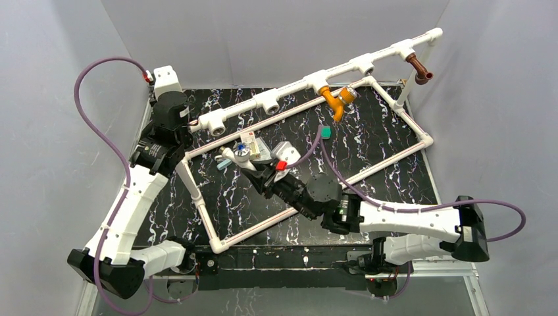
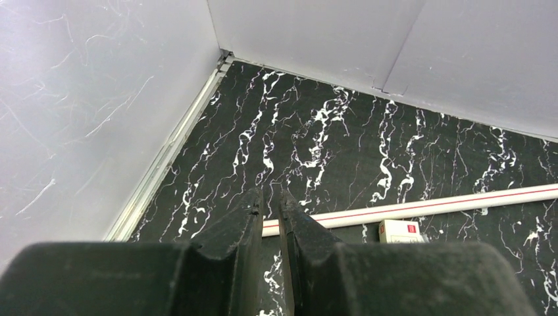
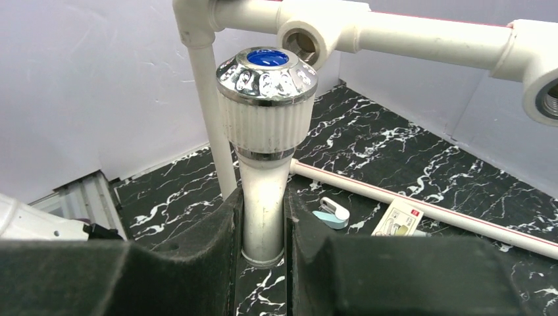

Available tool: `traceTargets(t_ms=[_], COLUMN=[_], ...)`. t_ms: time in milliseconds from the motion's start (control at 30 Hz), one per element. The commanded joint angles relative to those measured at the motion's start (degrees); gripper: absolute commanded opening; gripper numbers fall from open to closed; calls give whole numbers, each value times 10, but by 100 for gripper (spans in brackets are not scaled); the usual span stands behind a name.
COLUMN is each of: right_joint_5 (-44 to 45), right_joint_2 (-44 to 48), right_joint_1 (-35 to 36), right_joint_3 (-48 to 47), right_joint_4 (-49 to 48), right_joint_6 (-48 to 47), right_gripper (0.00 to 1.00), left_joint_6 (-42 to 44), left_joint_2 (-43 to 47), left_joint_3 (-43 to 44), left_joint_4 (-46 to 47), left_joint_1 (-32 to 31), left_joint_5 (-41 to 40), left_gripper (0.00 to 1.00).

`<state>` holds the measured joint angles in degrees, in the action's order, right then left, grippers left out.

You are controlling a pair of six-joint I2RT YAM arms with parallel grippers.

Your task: Install the water faucets

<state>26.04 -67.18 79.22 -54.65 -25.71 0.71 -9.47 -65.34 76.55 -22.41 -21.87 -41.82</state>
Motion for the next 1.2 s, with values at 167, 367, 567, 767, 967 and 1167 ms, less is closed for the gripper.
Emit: traceTargets(t_ms=[167, 367, 567, 767, 967, 1167], right_joint_5=[150, 192, 177, 213, 248, 260], right_joint_2=[-52, -94, -120, -162, -186, -191], right_joint_1=[68, 89, 92, 97, 98, 98], right_joint_3=[-48, -47, -62, -74, -103, -122], right_joint_4=[-179, -283, -275, -343, -341, -317], right_joint_6=[-190, -343, -412, -517, -541, -532], right_gripper=[1, 1, 1, 1, 1, 1], left_joint_6=[-15, -26, -32, -27, -23, -19], left_joint_2=[-10, -9, -5, -5, 0, 1], left_joint_3=[-65, -84, -89, -86, -88, -85], left_joint_4=[-123, -122, -122, -124, -125, -124], left_joint_1=[-3, -3, -3, -3, -3, -3], left_joint_5=[8, 22, 30, 31, 29, 28], left_gripper=[14, 12, 12, 11, 11, 11])
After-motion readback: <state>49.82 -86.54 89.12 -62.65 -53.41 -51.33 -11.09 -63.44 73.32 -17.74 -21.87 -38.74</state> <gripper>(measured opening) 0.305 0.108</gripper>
